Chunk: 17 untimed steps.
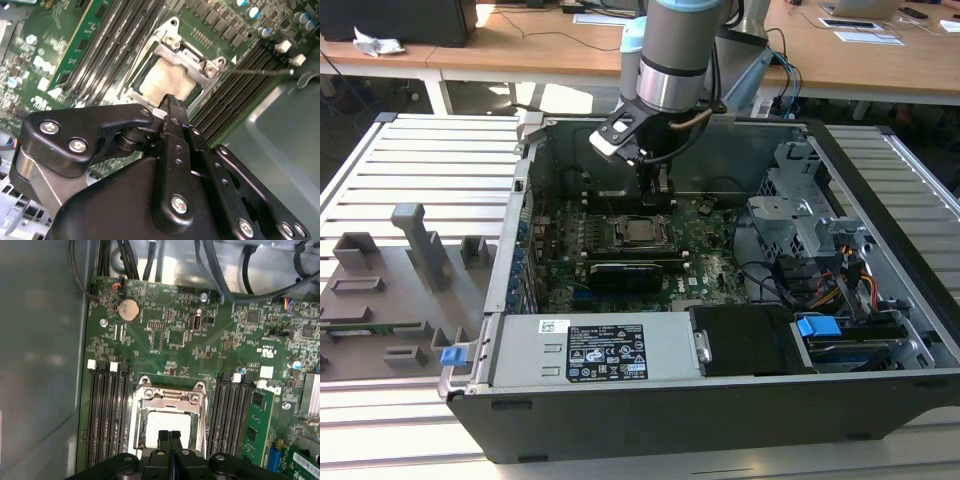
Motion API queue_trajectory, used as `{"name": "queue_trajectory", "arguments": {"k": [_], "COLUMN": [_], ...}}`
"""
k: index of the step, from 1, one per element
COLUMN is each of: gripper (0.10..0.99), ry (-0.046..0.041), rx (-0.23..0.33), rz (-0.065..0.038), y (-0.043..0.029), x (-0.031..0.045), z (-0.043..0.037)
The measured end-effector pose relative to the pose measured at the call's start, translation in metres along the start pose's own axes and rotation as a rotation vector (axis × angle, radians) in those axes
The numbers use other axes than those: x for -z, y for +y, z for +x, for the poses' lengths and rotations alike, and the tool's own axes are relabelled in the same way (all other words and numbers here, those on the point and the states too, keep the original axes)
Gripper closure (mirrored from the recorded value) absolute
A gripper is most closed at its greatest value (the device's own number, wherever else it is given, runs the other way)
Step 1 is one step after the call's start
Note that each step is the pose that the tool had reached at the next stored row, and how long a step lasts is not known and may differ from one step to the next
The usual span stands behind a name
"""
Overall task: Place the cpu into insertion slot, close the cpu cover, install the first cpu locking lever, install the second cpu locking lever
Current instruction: 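Close the cpu cover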
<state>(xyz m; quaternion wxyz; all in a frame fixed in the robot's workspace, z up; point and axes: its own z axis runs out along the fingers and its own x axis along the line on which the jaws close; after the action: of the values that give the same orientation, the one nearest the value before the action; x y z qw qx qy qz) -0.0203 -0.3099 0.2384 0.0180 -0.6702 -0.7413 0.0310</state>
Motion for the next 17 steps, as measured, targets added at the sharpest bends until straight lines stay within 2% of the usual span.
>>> {"name": "queue_trajectory", "arguments": {"k": [4,6,10,17], "gripper": [0.980,0.980,0.980,0.980], "ry": [0.0000,0.0001,0.0001,0.0000], "rx": [0.000,0.000,0.000,0.000], "rz": [0.000,0.000,0.000,0.000], "y": [-0.0073,-0.0158,-0.0258,-0.0375], "x": [-0.0101,-0.0167,-0.0224,-0.0315], "z": [0.0009,0.0020,0.0031,0.0044]}}
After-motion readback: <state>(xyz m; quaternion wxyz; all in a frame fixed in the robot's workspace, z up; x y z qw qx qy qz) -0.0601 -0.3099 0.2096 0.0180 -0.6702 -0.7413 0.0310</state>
